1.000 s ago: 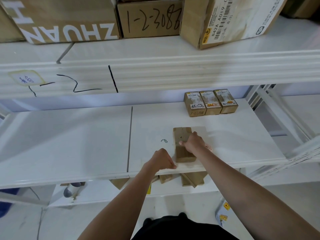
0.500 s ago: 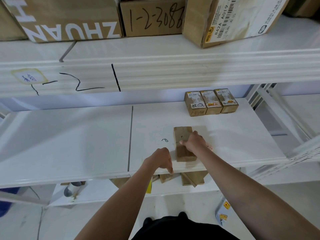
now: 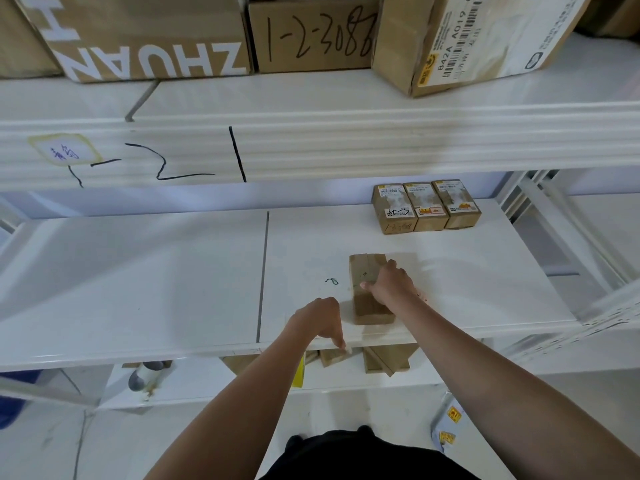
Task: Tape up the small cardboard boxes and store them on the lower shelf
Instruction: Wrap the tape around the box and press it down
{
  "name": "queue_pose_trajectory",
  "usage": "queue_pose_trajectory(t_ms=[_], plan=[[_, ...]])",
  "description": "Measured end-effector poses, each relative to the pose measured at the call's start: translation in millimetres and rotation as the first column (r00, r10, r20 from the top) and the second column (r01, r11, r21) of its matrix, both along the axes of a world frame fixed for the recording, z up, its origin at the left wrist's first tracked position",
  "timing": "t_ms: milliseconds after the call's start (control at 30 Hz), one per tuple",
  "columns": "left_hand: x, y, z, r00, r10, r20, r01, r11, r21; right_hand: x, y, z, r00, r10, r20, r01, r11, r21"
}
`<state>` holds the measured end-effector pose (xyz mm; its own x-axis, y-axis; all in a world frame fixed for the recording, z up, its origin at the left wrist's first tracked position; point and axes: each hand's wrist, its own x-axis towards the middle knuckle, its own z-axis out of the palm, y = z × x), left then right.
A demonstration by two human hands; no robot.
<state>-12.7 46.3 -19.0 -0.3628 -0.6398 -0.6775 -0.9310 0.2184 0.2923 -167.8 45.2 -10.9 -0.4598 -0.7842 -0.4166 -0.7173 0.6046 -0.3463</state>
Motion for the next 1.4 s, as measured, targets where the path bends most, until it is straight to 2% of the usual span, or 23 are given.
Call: queue_pose_trajectory(t_ms=[167,233,300,367,400,467,500,600,733,833,967,1000,1067,1200,1333,1400], plan=[[2,-5,-1,0.994,-0.094,-0.059,0.093,0.996,-0.016,5,3,6,0.986,0.053,-0.156,-0.085,0.975,-0.205],[2,-6,-1,0.989,-0.131,-0.067,0.131,0.991,-0.016,8,3,15,0.984,0.094,-0.150,-0.138,0.939,-0.314],[2,-7,-2,0.985,-0.156,-0.073,0.155,0.988,-0.020,13,4,25,0.982,0.179,-0.058,-0.188,0.923,-0.334],[4,-10,-5,0.987,-0.134,-0.087,0.132,0.991,-0.031,20,3,28,0.958,0.285,0.037,-0.274,0.944,-0.186],[5,-12,-5,0.989,-0.121,-0.086,0.118,0.992,-0.037,25,4,31,0.944,0.315,0.102,-0.311,0.949,-0.055],[6,-14,-5,0.991,-0.118,-0.060,0.115,0.992,-0.051,34,7,29,0.923,0.309,0.231,-0.349,0.923,0.164],[7,-16,-5,0.993,-0.108,-0.048,0.105,0.993,-0.060,38,8,26,0.916,0.305,0.260,-0.362,0.908,0.211],[12,-21,-7,0.999,-0.030,-0.043,0.027,0.996,-0.085,47,8,18,0.906,0.370,0.208,-0.419,0.858,0.298],[20,-26,-9,0.999,0.015,-0.048,-0.020,0.995,-0.103,59,4,9,0.898,0.301,0.321,-0.422,0.795,0.435],[25,-28,-9,0.996,0.047,-0.079,-0.056,0.991,-0.123,63,3,8,0.891,0.310,0.332,-0.447,0.731,0.515],[29,-30,-4,0.989,0.057,-0.136,-0.074,0.990,-0.119,68,6,11,0.809,0.496,0.315,-0.585,0.625,0.517],[30,-30,-3,0.986,0.064,-0.156,-0.081,0.991,-0.109,68,6,9,0.819,0.492,0.296,-0.569,0.627,0.533],[32,-31,-1,0.979,0.075,-0.189,-0.094,0.991,-0.096,66,7,6,0.835,0.502,0.224,-0.543,0.690,0.478],[33,-32,-2,0.969,0.102,-0.227,-0.128,0.986,-0.103,64,13,12,0.740,0.667,0.088,-0.630,0.640,0.440],[31,-32,-2,0.966,0.107,-0.235,-0.134,0.986,-0.101,69,16,15,0.720,0.693,0.032,-0.629,0.632,0.453],[30,-31,-2,0.968,0.094,-0.235,-0.122,0.986,-0.112,68,17,15,0.738,0.674,0.038,-0.621,0.657,0.429]])
